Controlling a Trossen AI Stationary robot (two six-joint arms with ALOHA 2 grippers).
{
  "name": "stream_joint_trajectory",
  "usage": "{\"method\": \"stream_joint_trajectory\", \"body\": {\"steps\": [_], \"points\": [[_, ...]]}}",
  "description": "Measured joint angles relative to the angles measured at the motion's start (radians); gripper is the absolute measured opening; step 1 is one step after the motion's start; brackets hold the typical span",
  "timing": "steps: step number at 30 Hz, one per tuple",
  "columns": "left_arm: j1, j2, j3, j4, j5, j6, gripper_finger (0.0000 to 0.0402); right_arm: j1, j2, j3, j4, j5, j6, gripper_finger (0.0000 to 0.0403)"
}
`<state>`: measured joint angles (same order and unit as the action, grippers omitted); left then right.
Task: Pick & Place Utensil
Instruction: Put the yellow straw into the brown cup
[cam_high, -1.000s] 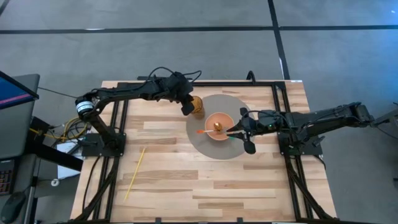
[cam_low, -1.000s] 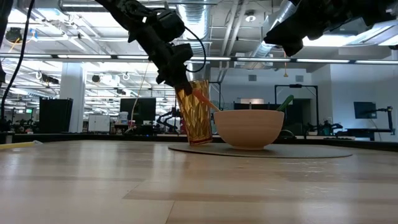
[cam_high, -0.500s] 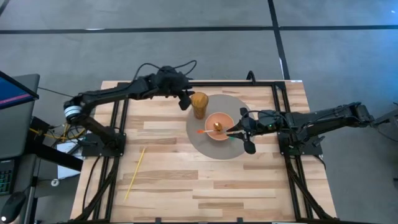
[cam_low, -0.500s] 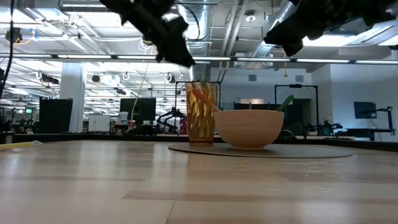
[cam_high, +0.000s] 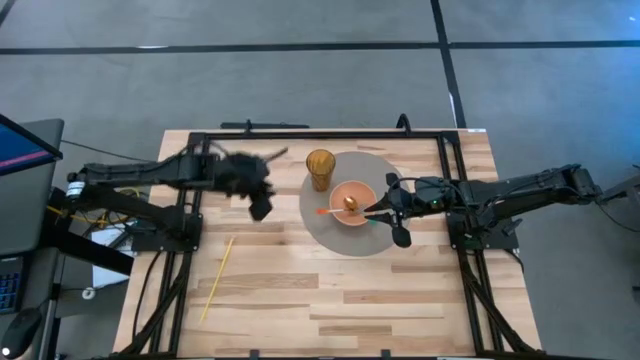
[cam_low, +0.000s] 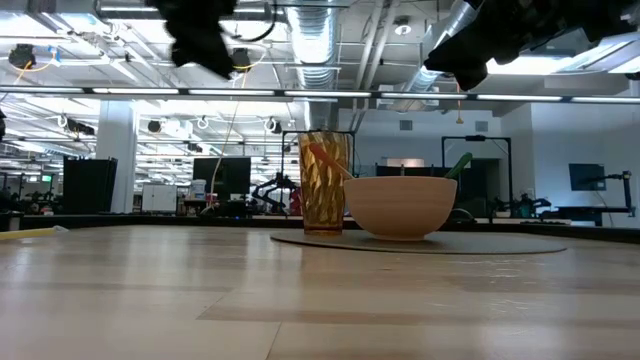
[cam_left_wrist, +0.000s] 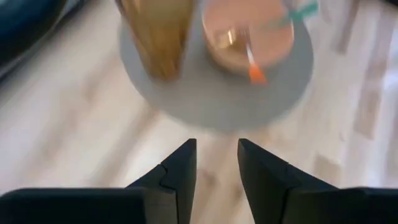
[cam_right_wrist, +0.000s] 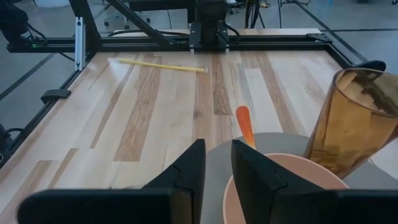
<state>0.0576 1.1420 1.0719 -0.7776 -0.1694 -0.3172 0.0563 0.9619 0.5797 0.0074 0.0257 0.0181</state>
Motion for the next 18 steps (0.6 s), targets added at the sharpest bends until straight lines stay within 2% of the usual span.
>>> {"method": "stream_joint_trajectory", "body": {"steps": [3, 6, 12, 18], "points": [[-0.092, -0.051, -0.095, -0.04, 0.001, -0.162, 0.0118, 0.0, 0.0, 0.0, 0.0, 0.0, 0.0, 0.0072], [-0.181, -0.096, -0.196, -0.053, 0.043, -0.284, 0.0118, 0.0, 0.0, 0.0, 0.0, 0.0, 0.0, 0.0072], [-0.338, -0.158, -0.399, -0.057, 0.105, -0.627, 0.0118, 0.0, 0.0, 0.0, 0.0, 0.0, 0.0, 0.0072], [-0.41, -0.158, -0.559, -0.053, 0.11, -0.794, 0.0118, 0.0, 0.0, 0.0, 0.0, 0.0, 0.0, 0.0072]]}}
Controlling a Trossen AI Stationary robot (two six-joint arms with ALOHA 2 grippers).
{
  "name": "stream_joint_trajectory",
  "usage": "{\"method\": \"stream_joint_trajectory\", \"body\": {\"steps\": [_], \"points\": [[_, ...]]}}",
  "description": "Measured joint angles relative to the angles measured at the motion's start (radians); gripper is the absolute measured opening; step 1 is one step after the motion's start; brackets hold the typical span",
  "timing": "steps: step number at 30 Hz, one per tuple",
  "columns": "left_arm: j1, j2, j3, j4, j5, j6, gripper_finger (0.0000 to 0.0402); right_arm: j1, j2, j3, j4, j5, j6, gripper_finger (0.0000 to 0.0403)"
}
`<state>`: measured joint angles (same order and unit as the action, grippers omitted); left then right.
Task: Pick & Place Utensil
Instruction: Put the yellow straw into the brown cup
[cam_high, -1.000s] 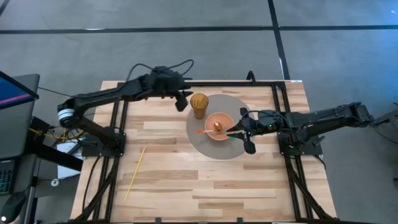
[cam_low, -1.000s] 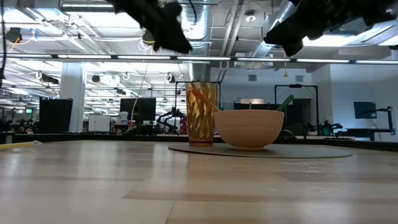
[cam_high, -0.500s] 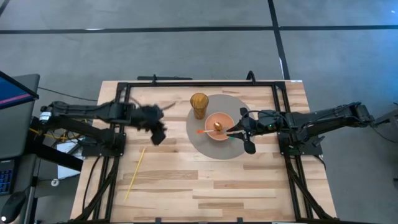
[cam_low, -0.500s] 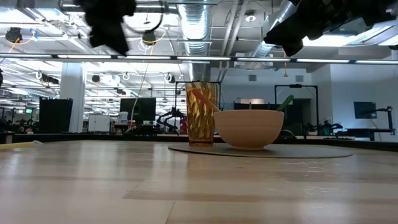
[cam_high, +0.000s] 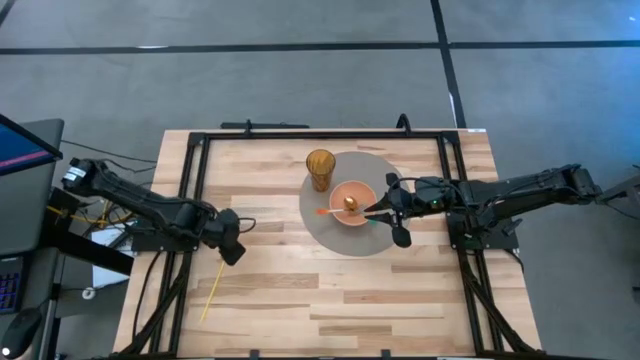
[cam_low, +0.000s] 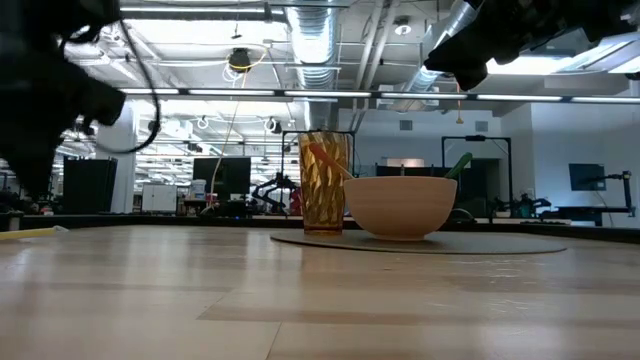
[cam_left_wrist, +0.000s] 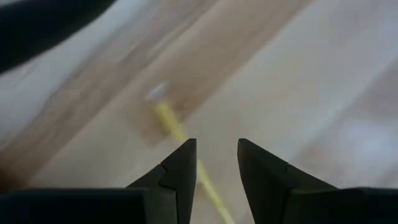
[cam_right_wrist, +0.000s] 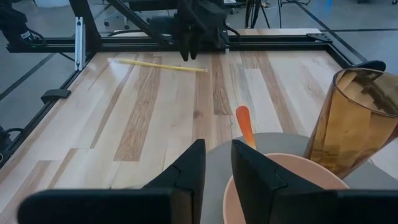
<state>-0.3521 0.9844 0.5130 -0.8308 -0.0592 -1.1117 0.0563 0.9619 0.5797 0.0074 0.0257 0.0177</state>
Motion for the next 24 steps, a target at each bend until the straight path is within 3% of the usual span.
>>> {"method": "stream_joint_trajectory", "body": {"steps": [12, 24], "points": [[0.0, 0.0, -0.122, 0.063, -0.033, -0.041, 0.0117, 0.0, 0.0, 0.0, 0.0, 0.0, 0.0, 0.0072], [0.001, 0.0, -0.129, 0.133, -0.09, -0.039, 0.0117, 0.0, 0.0, 0.0, 0.0, 0.0, 0.0, 0.0072]]}}
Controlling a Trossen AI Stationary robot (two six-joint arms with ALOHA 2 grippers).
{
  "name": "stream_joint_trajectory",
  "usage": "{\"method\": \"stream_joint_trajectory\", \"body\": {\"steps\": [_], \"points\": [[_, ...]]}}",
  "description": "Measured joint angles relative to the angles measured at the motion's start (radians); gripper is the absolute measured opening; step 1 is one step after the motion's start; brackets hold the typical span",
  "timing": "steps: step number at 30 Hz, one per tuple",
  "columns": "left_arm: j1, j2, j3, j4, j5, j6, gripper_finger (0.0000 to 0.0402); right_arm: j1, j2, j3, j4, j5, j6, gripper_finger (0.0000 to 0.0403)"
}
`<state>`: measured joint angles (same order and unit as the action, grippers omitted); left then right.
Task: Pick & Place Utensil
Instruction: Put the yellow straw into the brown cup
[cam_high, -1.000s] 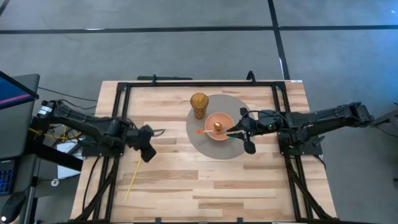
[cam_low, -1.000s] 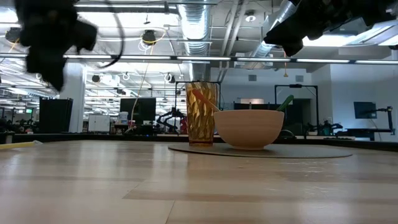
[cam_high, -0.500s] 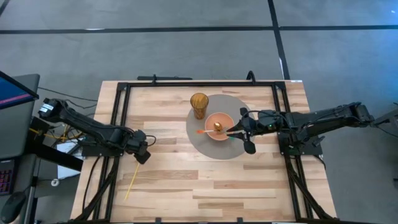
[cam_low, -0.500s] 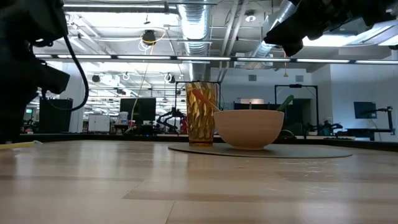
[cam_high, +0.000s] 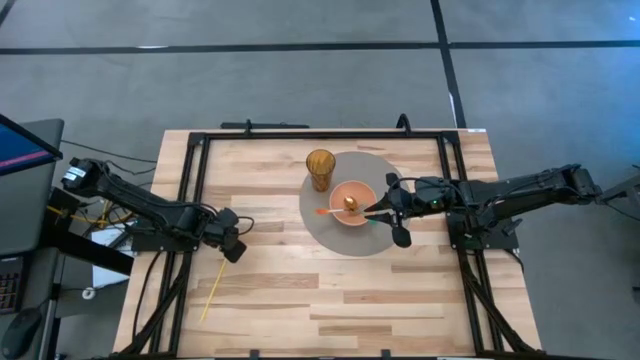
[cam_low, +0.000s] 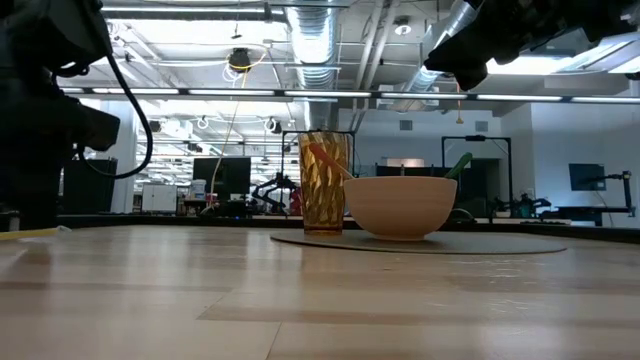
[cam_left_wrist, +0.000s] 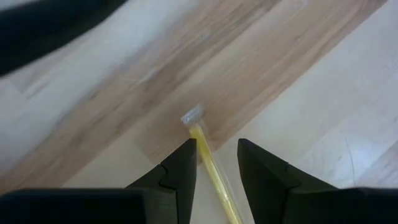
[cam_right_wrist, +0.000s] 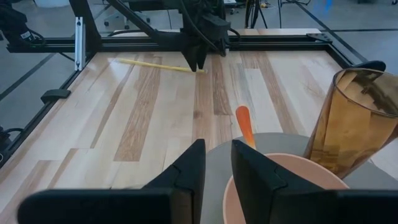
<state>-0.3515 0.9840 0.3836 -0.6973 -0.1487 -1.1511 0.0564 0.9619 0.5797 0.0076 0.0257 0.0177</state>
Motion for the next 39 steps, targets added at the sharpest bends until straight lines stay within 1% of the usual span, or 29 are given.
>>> {"method": "stream_joint_trajectory", "body": {"steps": [6, 13, 19, 23, 27, 34, 36, 39], "points": [[0.0, 0.0, 0.0, 0.004, -0.044, 0.001, 0.0117, 0.0, 0.0, 0.0, 0.0, 0.0, 0.0, 0.0072], [0.0, 0.0, -0.001, 0.011, -0.046, 0.001, 0.0117, 0.0, 0.0, 0.0, 0.0, 0.0, 0.0, 0.0072], [0.0, -0.003, -0.074, 0.076, -0.034, -0.002, 0.0117, 0.0, 0.0, 0.0, 0.0, 0.0, 0.0, 0.0072], [-0.001, -0.004, -0.085, 0.08, -0.042, 0.002, 0.0114, 0.0, 0.0, 0.0, 0.0, 0.0, 0.0, 0.0072], [-0.001, -0.004, -0.087, 0.078, -0.048, 0.002, 0.0087, 0.0, 0.0, 0.0, 0.0, 0.0, 0.0, 0.0072], [0.0, -0.003, -0.089, 0.097, -0.072, 0.002, 0.0017, 0.0, 0.0, 0.0, 0.0, 0.0, -0.001, 0.0072], [-0.001, -0.004, -0.086, 0.102, -0.081, 0.002, 0.0008, 0.0, 0.0, 0.0, 0.0, 0.0, -0.001, 0.0072], [-0.001, 0.0, -0.065, 0.102, -0.095, 0.002, 0.0011, 0.0, 0.0, 0.0, 0.0, 0.0, -0.001, 0.0072]]}}
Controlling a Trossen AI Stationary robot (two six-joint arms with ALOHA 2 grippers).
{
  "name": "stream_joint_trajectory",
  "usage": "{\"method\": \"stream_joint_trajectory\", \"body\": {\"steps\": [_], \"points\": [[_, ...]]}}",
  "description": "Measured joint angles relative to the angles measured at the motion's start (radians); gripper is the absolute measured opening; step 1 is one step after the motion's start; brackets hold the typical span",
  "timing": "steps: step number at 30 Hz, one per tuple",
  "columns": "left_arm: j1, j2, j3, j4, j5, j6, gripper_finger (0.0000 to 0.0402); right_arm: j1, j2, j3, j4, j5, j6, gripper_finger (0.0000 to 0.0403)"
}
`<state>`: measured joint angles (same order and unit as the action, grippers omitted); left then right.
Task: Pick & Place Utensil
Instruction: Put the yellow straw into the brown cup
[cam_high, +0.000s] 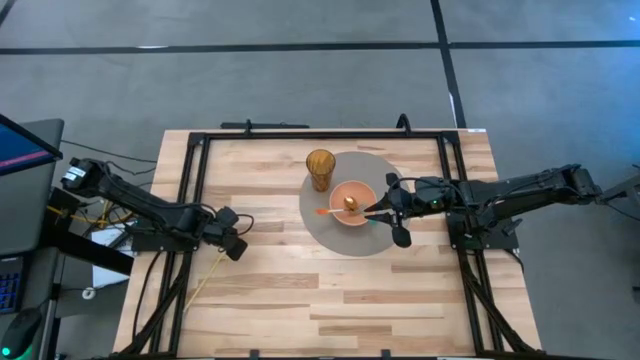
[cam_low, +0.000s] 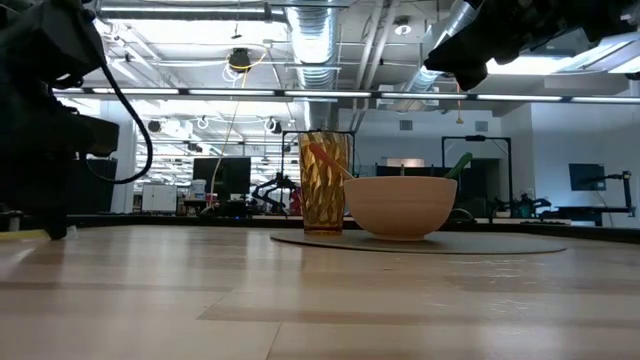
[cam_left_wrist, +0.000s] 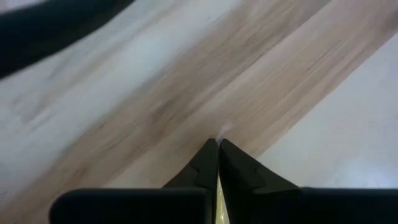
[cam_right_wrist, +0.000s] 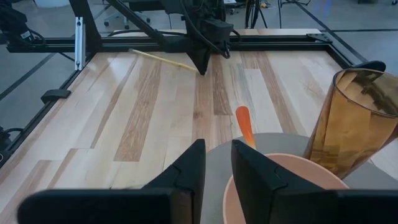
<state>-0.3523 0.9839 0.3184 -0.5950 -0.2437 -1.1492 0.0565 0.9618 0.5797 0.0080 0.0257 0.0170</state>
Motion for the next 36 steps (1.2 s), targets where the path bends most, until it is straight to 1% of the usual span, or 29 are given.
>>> {"method": "stream_joint_trajectory", "body": {"steps": [2, 5, 9, 11, 14, 18, 23, 26, 28, 30, 32, 34, 36], "points": [[0.002, -0.001, 0.028, 0.011, -0.022, 0.003, 0.0013, 0.0, 0.0, 0.0, 0.0, 0.0, 0.0, 0.0072], [0.001, -0.001, 0.065, 0.062, -0.064, 0.052, 0.001, 0.0, 0.0, 0.0, 0.0, 0.0, 0.0, 0.0072], [0.001, -0.002, 0.127, 0.201, -0.147, 0.177, 0.0007, 0.0, 0.0, 0.0, 0.001, 0.0, 0.0, 0.0072], [0.001, -0.002, 0.157, 0.284, -0.19, 0.272, 0.0009, 0.0, 0.0, 0.0, 0.001, 0.0, -0.001, 0.0072], [0.008, -0.002, 0.208, 0.448, -0.265, 0.469, 0.0011, 0.0, 0.0, 0.0, 0.001, 0.0, -0.001, 0.0072], [0.031, -0.002, 0.264, 0.726, -0.346, 0.817, 0.0007, 0.0, 0.0, 0.0, 0.001, 0.0, -0.001, 0.0072], [0.083, -0.002, 0.316, 1.101, -0.359, 1.242, 0.0011, 0.0, 0.0, 0.0, 0.001, 0.0, 0.0, 0.0072], [0.13, -0.003, 0.348, 1.244, -0.316, 1.442, 0.0012, 0.0, 0.0, 0.0, 0.001, 0.0, -0.001, 0.0072], [0.173, -0.002, 0.364, 1.314, -0.263, 1.52, 0.0009, 0.0, 0.0, 0.0, 0.001, 0.0, -0.001, 0.0072], [0.228, 0.005, 0.369, 1.385, -0.177, 1.552, 0.0007, 0.0, 0.0, 0.0, 0.001, 0.0, -0.001, 0.0072], [0.291, 0.023, 0.369, 1.454, -0.067, 1.553, 0.0007, 0.0, 0.0, 0.0, 0.001, 0.0, -0.001, 0.0072], [0.351, 0.057, 0.369, 1.519, 0.033, 1.553, 0.001, 0.0, 0.0, 0.0, 0.001, 0.0, -0.001, 0.0072], [0.408, 0.106, 0.369, 1.583, 0.103, 1.555, 0.0012, 0.0, 0.0, 0.0, 0.001, 0.0, -0.001, 0.0072]]}}
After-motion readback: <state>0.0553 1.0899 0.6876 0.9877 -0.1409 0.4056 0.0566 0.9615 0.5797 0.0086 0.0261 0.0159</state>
